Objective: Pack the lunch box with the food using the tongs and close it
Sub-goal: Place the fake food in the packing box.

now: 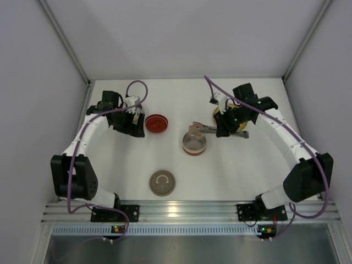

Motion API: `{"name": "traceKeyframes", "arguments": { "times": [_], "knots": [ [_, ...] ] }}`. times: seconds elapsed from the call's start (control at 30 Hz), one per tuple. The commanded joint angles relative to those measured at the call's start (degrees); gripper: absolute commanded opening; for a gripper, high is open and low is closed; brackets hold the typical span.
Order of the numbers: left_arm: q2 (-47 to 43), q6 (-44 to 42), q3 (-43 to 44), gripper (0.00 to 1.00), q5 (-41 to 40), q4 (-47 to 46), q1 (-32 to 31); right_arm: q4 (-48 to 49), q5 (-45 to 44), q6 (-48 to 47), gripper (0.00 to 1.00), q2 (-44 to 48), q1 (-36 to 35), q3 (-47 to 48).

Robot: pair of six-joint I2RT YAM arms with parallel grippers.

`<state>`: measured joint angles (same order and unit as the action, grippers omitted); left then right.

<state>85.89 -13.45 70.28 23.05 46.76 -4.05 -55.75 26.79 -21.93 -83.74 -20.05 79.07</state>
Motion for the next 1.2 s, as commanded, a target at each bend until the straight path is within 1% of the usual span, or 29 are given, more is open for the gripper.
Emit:
{"name": "traceKeyframes", "arguments": {
  "times": [0.0,0.2,0.4,0.5,0.6,0.8,0.93,1.07,1.17],
  "knots": [
    [-2.7,0.1,0.6,0.98,0.3,-1.0,0.2,2.6,0.1,2.0,0.2,1.7,-1.8,-2.2],
    [-2.9,0.2,0.3,0.98,0.2,-1.3,0.2,4.3,0.1,2.9,0.2,2.3,-3.7,-6.7],
    [-2.8,0.3,0.5,0.98,0.3,-1.4,0.2,5.5,0.9,3.5,0.22,2.0,-4.0,-9.5],
    [-2.8,0.2,0.3,0.98,0.1,-1.4,0.2,5.8,1.4,3.8,0.25,1.6,-4.1,-10.4],
    [-2.9,0.1,0.1,0.98,0.2,-1.4,0.2,6.0,2.0,4.2,0.34,1.5,-4.0,-10.5],
    [-2.7,0.2,-0.1,0.98,0.1,-1.6,0.2,5.7,2.2,4.6,0.43,1.3,-4.1,-8.9],
    [-2.7,0.2,0.0,0.98,0.0,-1.5,0.2,5.5,1.9,4.9,0.51,1.3,-4.0,-7.8],
    [-2.9,0.2,0.2,0.98,0.0,-1.5,0.2,4.9,1.3,5.0,0.51,1.8,-4.1,-6.6],
    [-3.0,0.2,0.2,0.98,0.0,-1.5,0.2,4.9,-0.1,5.6,0.5,3.8,-3.5,-4.8]
  ]
}}
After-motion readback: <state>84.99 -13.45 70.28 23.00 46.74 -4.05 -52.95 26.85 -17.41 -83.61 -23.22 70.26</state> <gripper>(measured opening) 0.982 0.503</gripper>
